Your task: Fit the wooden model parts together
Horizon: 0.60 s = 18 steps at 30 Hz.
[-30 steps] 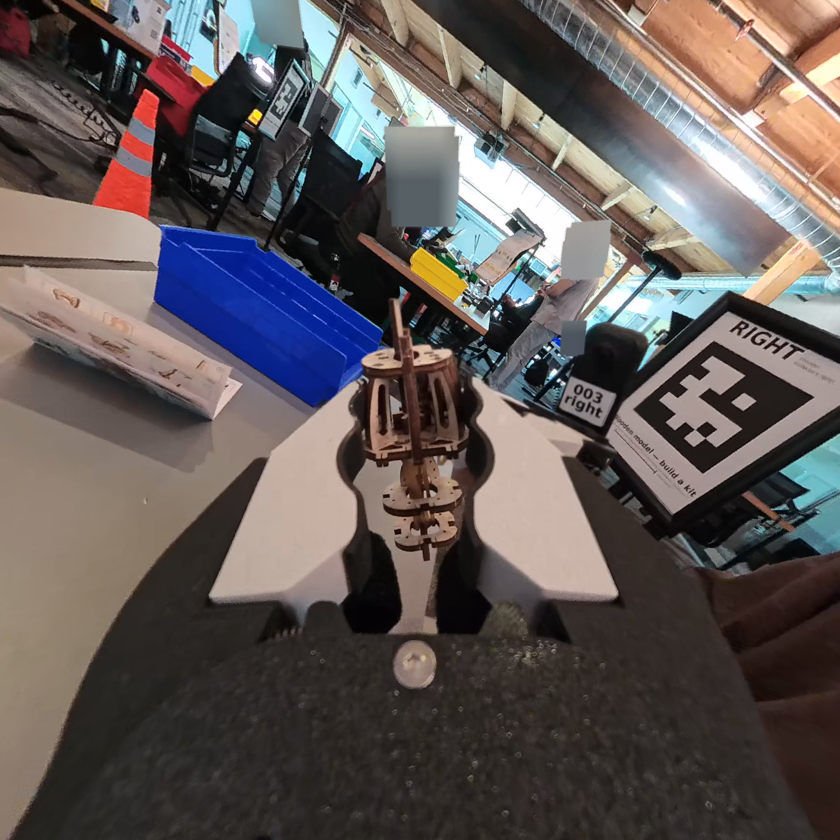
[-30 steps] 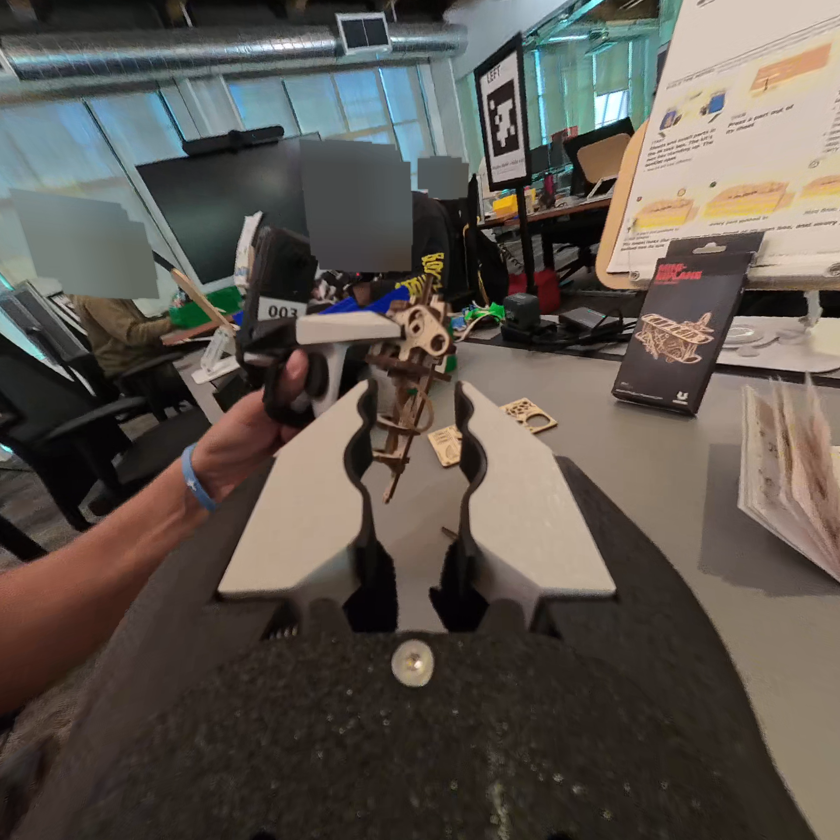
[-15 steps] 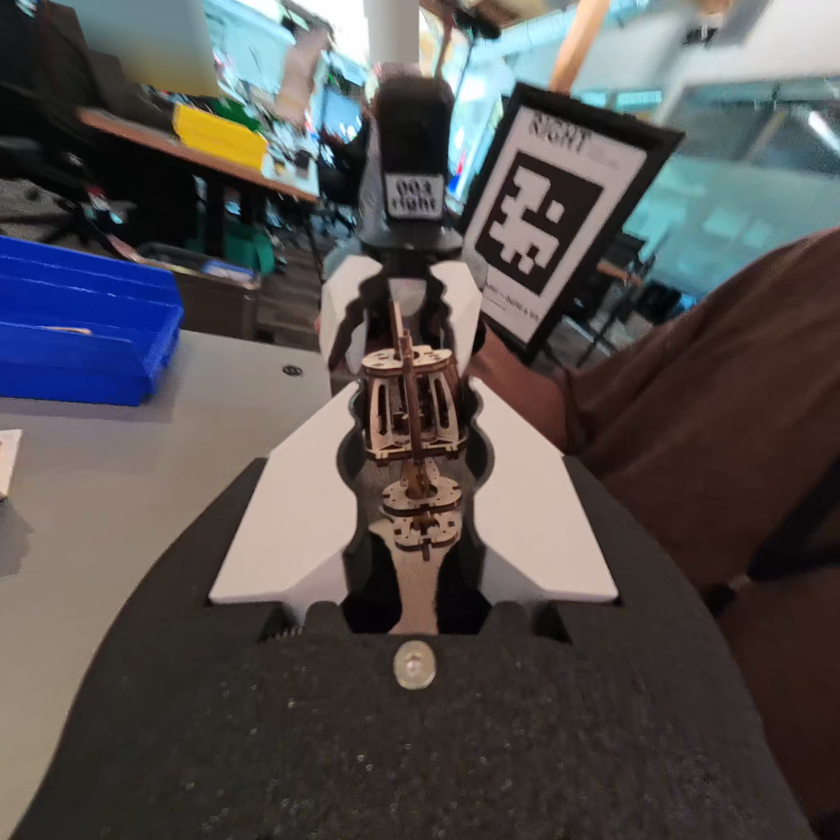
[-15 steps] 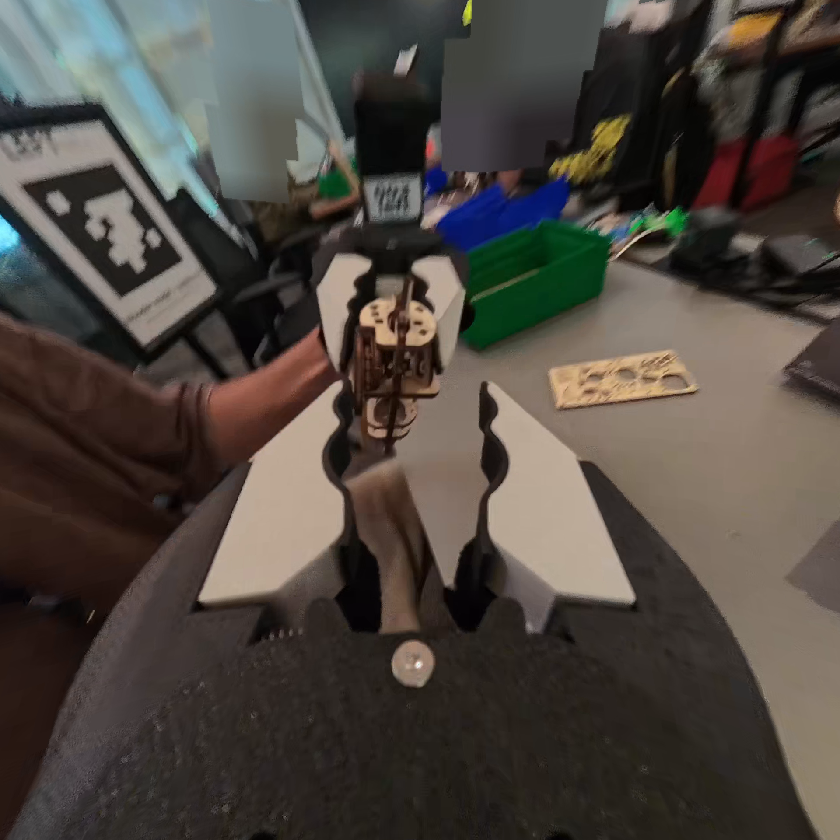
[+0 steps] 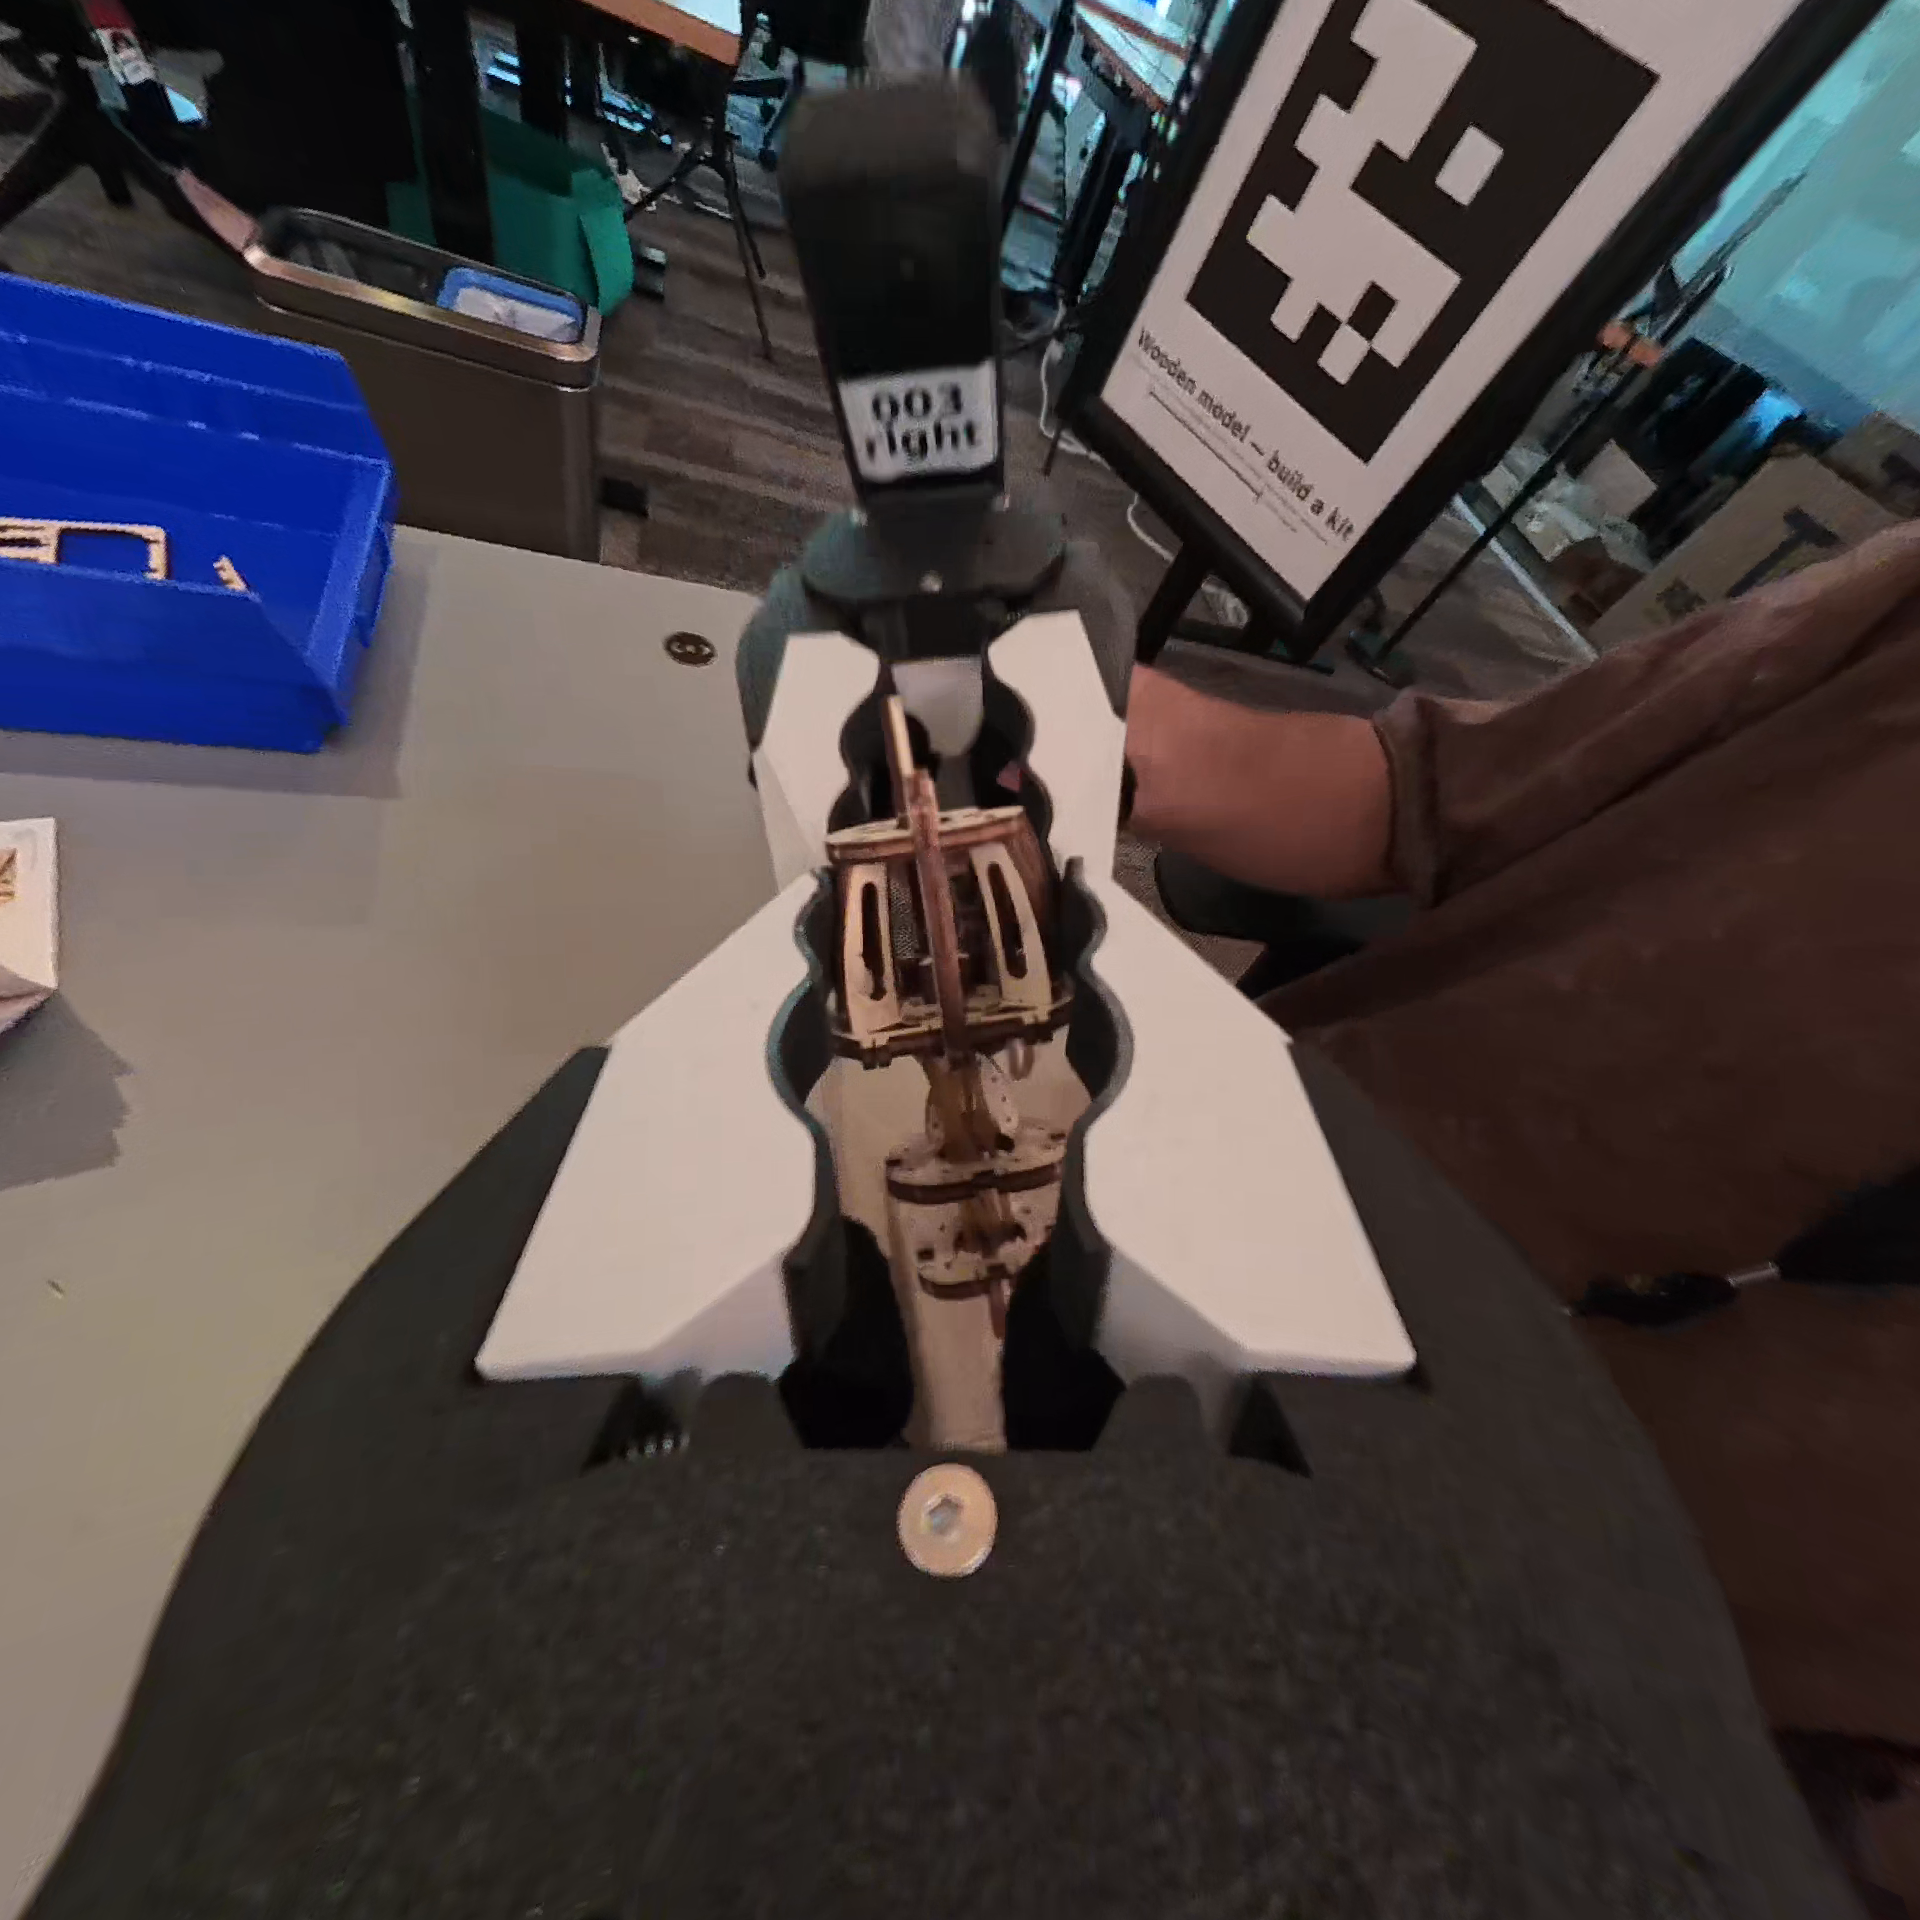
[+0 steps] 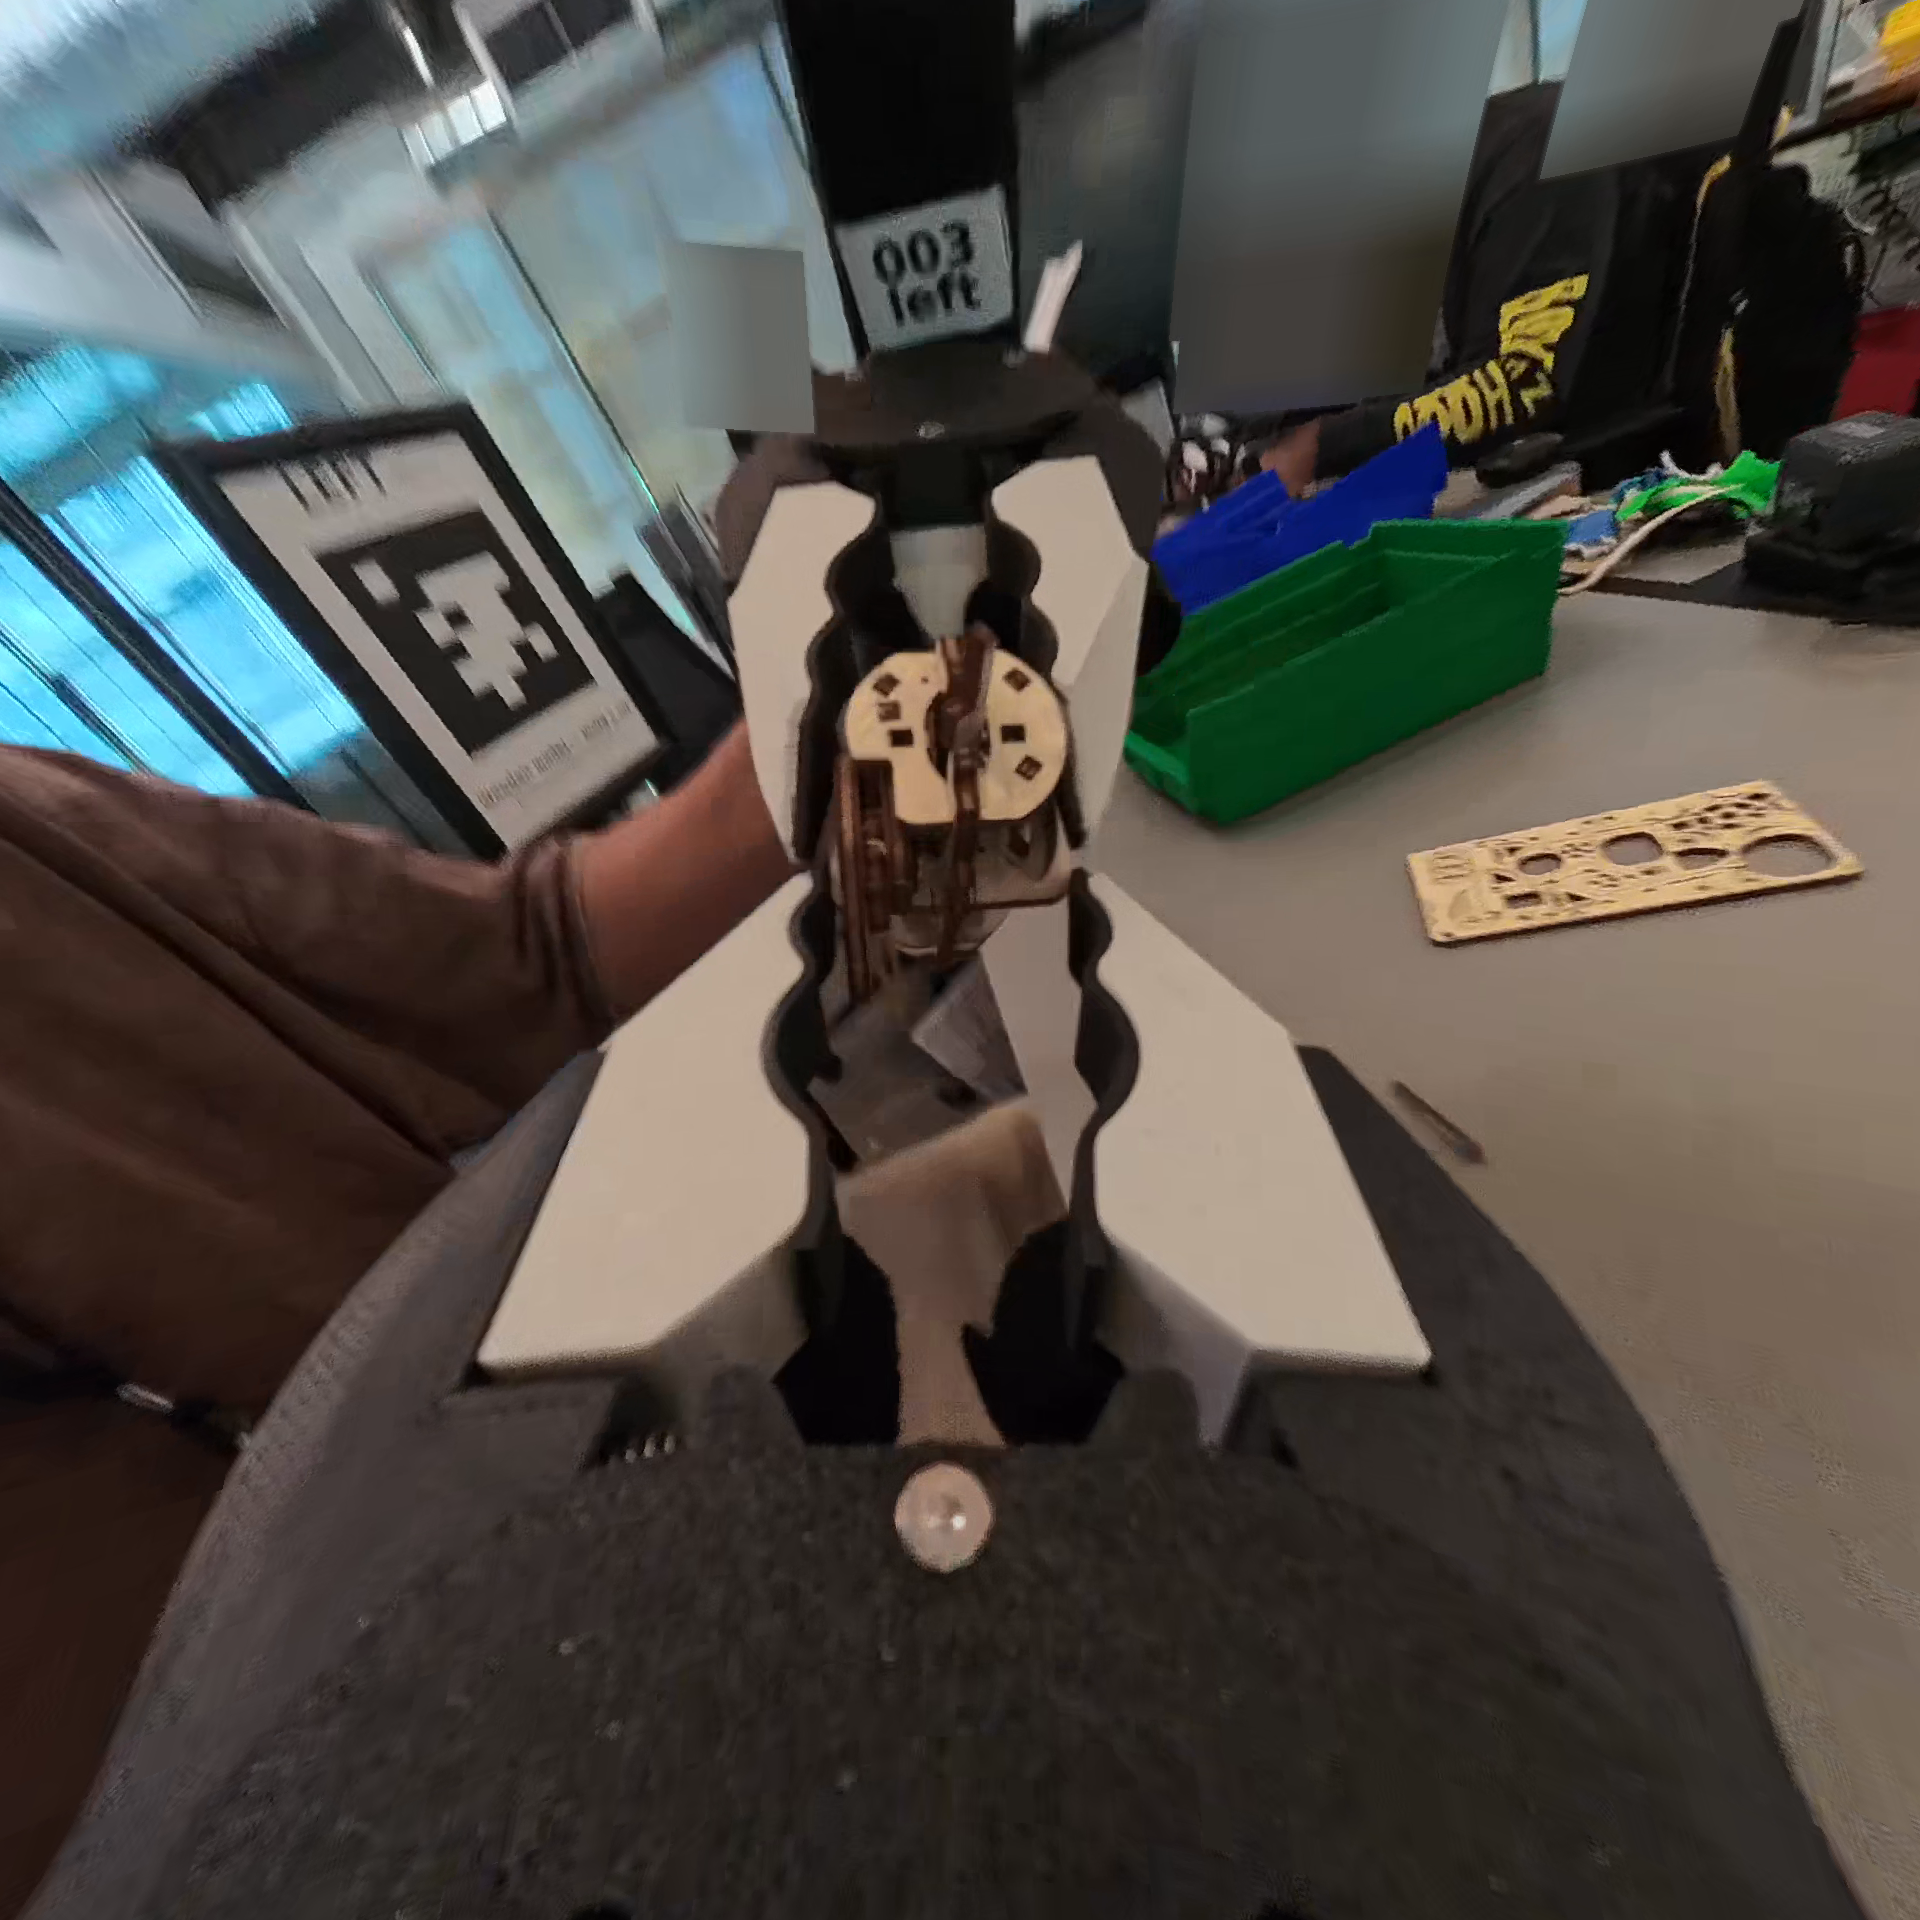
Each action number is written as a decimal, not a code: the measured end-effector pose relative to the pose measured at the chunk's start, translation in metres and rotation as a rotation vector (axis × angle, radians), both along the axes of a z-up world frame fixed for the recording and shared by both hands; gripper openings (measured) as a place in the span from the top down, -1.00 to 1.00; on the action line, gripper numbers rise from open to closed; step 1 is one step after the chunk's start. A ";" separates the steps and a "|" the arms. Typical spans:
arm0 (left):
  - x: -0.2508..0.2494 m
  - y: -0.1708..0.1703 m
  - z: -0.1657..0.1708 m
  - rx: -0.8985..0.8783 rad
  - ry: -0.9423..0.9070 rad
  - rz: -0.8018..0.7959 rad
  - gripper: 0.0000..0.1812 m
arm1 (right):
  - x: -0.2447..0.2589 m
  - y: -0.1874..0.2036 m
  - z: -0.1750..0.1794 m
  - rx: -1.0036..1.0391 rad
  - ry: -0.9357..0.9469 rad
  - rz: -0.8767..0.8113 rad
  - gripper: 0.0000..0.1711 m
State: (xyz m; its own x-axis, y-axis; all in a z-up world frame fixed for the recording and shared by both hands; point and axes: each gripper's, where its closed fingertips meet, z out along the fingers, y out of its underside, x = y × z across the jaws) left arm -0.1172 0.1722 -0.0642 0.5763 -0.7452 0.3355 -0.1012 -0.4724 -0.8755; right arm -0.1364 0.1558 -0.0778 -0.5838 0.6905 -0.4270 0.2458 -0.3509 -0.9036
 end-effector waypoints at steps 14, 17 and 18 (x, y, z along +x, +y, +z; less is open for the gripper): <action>-0.019 0.026 -0.070 -0.183 -0.170 0.081 0.53 | -0.010 0.031 -0.065 -0.447 -0.062 -0.109 0.49; -0.027 0.026 -0.086 -0.215 -0.207 0.082 0.56 | -0.013 0.035 -0.081 -0.370 -0.099 -0.139 0.49; -0.027 0.025 -0.092 -0.224 -0.209 0.070 0.56 | -0.014 0.033 -0.087 -0.341 -0.123 -0.127 0.50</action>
State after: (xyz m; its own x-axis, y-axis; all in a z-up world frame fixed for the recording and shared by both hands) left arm -0.1447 0.1977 -0.1558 0.5250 -0.6003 0.6034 0.1097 -0.6553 -0.7474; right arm -0.1503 0.1885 -0.1652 -0.4326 0.5605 -0.7062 0.2807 -0.6607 -0.6962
